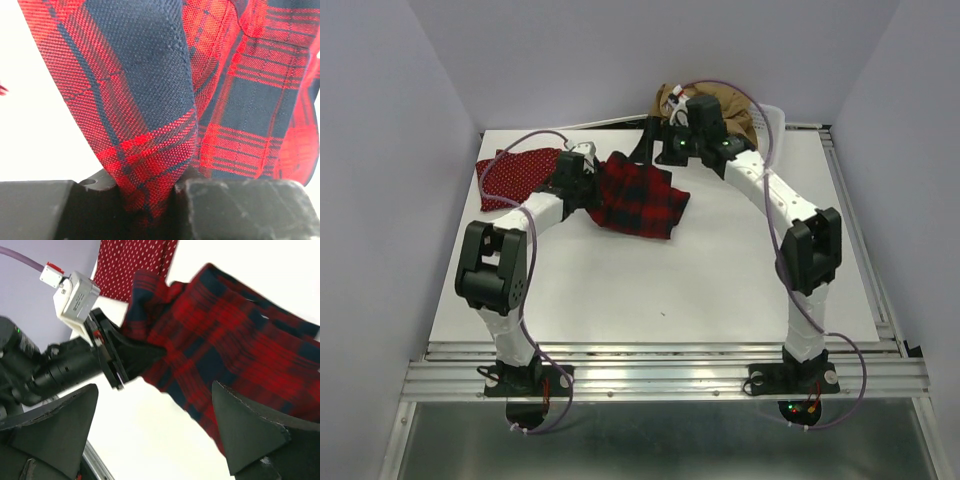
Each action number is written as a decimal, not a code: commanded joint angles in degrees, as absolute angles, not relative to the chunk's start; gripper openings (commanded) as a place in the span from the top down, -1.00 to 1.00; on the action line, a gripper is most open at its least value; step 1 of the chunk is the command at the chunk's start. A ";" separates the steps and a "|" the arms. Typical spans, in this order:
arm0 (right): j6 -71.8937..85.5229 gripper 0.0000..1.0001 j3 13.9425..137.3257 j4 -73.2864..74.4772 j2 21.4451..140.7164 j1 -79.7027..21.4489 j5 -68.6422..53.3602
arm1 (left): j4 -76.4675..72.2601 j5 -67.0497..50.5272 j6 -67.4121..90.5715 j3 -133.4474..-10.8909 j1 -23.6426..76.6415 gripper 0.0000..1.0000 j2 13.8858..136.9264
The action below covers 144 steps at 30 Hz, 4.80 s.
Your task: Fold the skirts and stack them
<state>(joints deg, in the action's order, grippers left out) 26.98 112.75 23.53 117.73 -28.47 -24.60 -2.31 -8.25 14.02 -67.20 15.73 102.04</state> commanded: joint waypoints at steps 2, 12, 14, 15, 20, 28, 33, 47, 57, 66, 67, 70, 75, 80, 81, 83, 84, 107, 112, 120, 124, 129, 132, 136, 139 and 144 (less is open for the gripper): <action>21.97 -1.00 106.98 22.59 110.84 -25.93 -23.38 | 4.30 -0.62 2.73 -77.93 13.72 1.00 103.27; 21.27 -1.00 102.31 22.59 109.25 -24.87 -24.17 | 12.12 -5.71 -1.50 -97.63 5.19 1.00 108.45; 21.27 -1.00 102.31 22.59 109.34 -24.87 -24.26 | 14.15 -7.72 -1.15 -101.14 3.61 1.00 109.59; 21.36 -1.00 102.39 22.59 109.42 -24.87 -24.26 | 14.76 -8.17 -0.97 -102.03 3.17 1.00 109.86; 21.88 -1.00 102.39 22.59 110.13 -24.87 -25.05 | 15.74 -9.66 -1.49 -104.24 1.94 1.00 109.43; 22.50 -1.00 102.66 22.59 111.09 -24.87 -25.93 | 14.59 -11.78 -4.74 -105.82 0.53 1.00 108.28; 22.50 -1.00 102.48 22.59 111.18 -24.87 -26.10 | 13.45 -14.23 -5.89 -107.31 0.53 1.00 107.23; 22.94 -1.00 102.31 22.59 111.62 -24.87 -26.54 | 12.75 -17.31 -1.23 -111.45 -2.45 1.00 106.53; 23.03 -1.00 101.78 22.50 111.88 -24.87 -26.89 | 7.65 -29.53 -0.53 -100.04 -11.25 1.00 103.01; 22.41 -1.00 100.90 22.67 112.76 -24.87 -27.25 | 6.06 -33.75 0.79 -90.79 -20.56 0.95 112.74; 22.24 -1.00 100.90 22.85 112.68 -24.87 -27.25 | 6.41 -33.23 0.79 -90.79 -20.83 0.92 113.72; 22.41 -1.00 100.72 23.03 112.94 -24.87 -27.51 | 5.54 -29.45 0.35 -90.35 -21.62 0.86 116.71; 22.41 -1.00 100.37 23.03 112.76 -24.87 -27.86 | 6.33 -21.90 -2.80 -92.20 -21.45 0.59 120.23; 22.24 -1.00 100.20 23.03 112.41 -24.87 -27.95 | 5.36 -14.08 -6.76 -90.36 -20.22 0.05 117.61; 22.24 -1.00 100.28 22.94 112.41 -24.87 -27.95 | 5.01 -13.54 -7.20 -89.83 -20.04 -0.16 115.68; 21.71 -1.00 100.55 23.03 112.24 -24.87 -27.69 | 4.40 -10.91 -8.35 -88.95 -19.25 -0.21 113.48; 21.36 -1.00 100.72 23.29 112.15 -24.87 -27.42 | 4.39 -10.20 -8.70 -88.34 -18.99 -0.38 111.20; 0.98 -1.00 125.22 25.49 124.06 -9.93 -8.37 | -3.08 5.18 -22.77 -77.97 -1.52 -0.97 77.61; -1.93 -1.00 130.34 17.68 132.70 -9.40 -3.08 | 0.70 0.97 -16.62 -75.33 2.19 -0.97 76.47; -4.48 -1.00 126.13 2.84 140.01 -9.40 4.73 | 10.45 -6.41 -10.11 -79.53 2.90 -0.97 77.52; -5.71 -1.00 126.30 0.71 143.69 -9.40 8.34 | 10.98 -6.86 -10.02 -79.45 2.90 -0.97 76.99; -8.08 -0.97 124.01 -3.43 146.94 -9.40 10.80 | 12.48 -7.91 -9.40 -81.99 2.90 -0.97 77.61; -7.74 -0.42 123.93 -3.69 147.04 -8.88 10.90 | 13.01 -7.82 -9.58 -83.23 2.90 -0.97 78.22; -6.77 0.44 123.84 -3.69 144.77 -8.88 9.32 | 13.01 -8.35 -9.14 -83.15 2.81 -0.97 78.84; -6.68 0.97 124.71 -3.69 142.83 -8.35 8.35 | 13.01 -9.14 -8.62 -83.50 2.90 -0.97 79.45; -6.59 0.99 127.44 -4.74 138.00 -8.35 7.38 | 13.53 -10.72 -8.09 -85.86 2.90 -0.97 80.51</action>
<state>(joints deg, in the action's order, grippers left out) -6.46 123.68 -0.27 146.21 -9.02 7.49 14.44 -8.67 -9.08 -81.65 2.63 80.42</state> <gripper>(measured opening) 0.048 0.985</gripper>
